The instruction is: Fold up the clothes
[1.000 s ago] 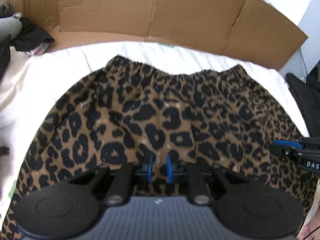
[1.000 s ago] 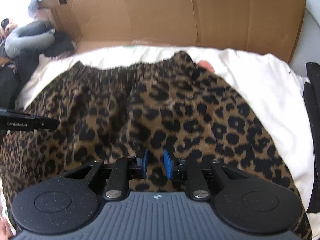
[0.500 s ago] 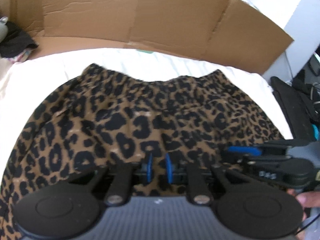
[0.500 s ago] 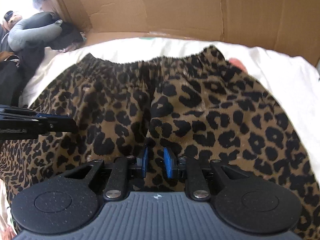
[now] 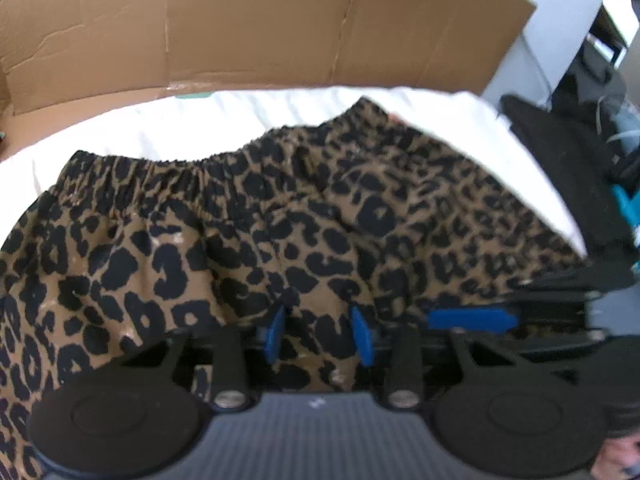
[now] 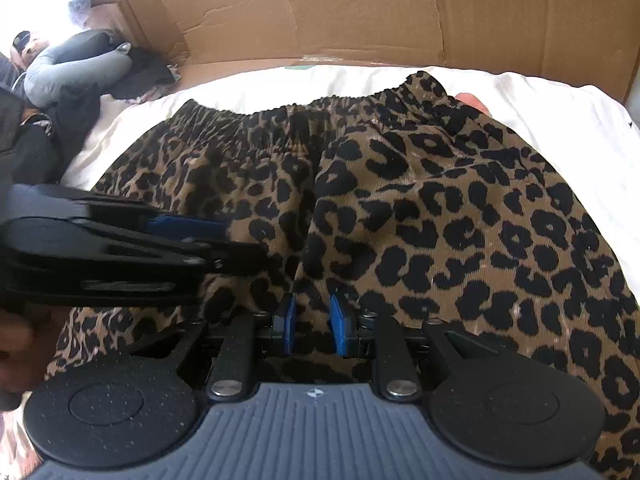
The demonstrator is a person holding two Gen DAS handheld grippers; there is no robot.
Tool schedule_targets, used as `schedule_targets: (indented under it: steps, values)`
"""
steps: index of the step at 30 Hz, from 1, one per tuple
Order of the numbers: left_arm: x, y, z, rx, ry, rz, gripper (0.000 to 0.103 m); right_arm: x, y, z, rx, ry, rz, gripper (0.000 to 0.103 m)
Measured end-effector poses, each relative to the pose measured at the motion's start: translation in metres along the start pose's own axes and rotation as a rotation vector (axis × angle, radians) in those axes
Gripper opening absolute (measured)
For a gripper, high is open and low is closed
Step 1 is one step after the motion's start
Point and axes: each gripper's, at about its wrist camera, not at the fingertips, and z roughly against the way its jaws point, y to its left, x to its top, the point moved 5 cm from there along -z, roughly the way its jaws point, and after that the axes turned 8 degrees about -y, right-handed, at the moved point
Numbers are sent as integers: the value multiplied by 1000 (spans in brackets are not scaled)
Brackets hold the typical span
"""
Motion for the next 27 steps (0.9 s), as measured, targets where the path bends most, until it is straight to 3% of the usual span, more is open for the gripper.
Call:
schedule_targets:
  steps: [2, 12, 22, 27]
  values:
    - [-1, 1, -3, 18, -6, -5, 31, -3, 1, 3, 1, 0, 8, 23]
    - [11, 16, 14, -8, -14, 122, 29, -4, 1, 32, 10, -34, 7, 24]
    - [11, 52, 67, 79, -52, 45, 28, -44, 19, 45, 28, 37, 37, 23]
    - [6, 86, 100, 159, -70, 75, 28, -61, 30, 50, 39, 81, 85, 23]
